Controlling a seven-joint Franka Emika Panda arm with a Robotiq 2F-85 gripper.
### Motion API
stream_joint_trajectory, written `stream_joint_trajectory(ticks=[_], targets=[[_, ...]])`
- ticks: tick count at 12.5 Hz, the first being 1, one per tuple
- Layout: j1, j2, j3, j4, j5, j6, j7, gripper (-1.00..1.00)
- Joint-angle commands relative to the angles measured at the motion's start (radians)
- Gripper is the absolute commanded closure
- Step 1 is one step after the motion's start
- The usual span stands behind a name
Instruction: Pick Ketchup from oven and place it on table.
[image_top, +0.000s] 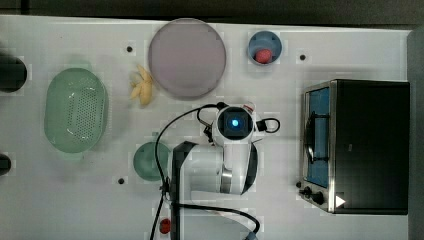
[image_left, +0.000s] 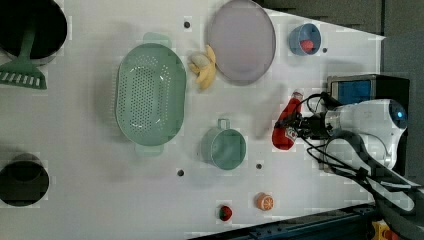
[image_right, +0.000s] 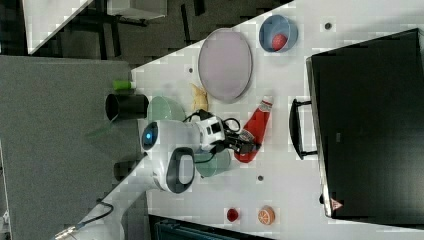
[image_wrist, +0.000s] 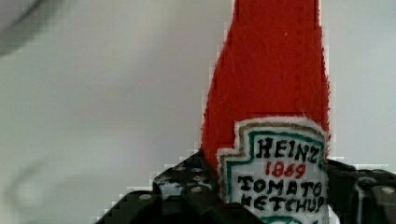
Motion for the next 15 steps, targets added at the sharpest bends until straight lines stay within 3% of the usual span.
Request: stream_joint_trajectory(ticks=[1,3,6,8,12,15], targets=[[0.008,0.023,0.000,0.013,0.018,0.114,0.035,-0.54],[0.008,0.029,0.000,0.013,0.019,0.123,0.040,-1.00],[0.008,-0.063,-0.016,0.053,0.019,0.071,0.133,-1.00],[0.008,-0.164,-0.023,0.119,0.019,-0.062,0.235,-1.00],[0.006,-0.308,-0.030,0.367,0.017,-0.443,0.322,-1.00],[0.005,-0.322,-0.040,0.589,-0.034,-0.757,0.362,-1.00]])
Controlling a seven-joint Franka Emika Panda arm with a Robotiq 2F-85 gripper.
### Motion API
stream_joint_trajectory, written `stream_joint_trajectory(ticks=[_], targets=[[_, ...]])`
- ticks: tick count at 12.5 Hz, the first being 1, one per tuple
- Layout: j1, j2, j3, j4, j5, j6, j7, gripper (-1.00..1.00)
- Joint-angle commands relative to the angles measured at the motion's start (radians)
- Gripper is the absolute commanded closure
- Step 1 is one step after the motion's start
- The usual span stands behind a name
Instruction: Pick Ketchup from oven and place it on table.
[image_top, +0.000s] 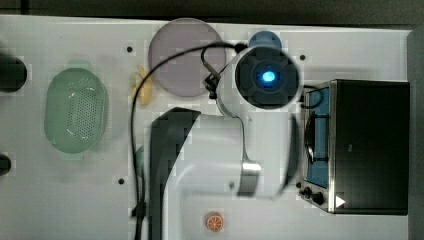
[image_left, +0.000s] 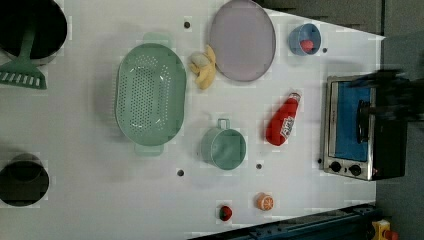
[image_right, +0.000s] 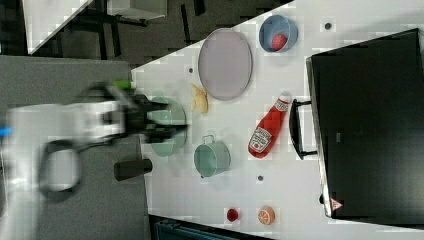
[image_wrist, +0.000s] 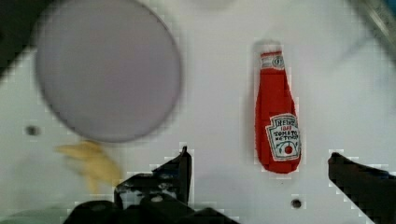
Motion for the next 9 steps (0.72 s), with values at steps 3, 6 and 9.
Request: stream_joint_trajectory(ticks=[3,6,9], targets=[[-0.012,-0.014,-0.032,0.270,-0.053,-0.357,0.110,-1.00],[-0.012,-0.015,-0.032,0.336,-0.053,-0.371,0.110,-1.00],[-0.012,-0.014,-0.031,0.341,-0.053,-0.371,0.110,-1.00]])
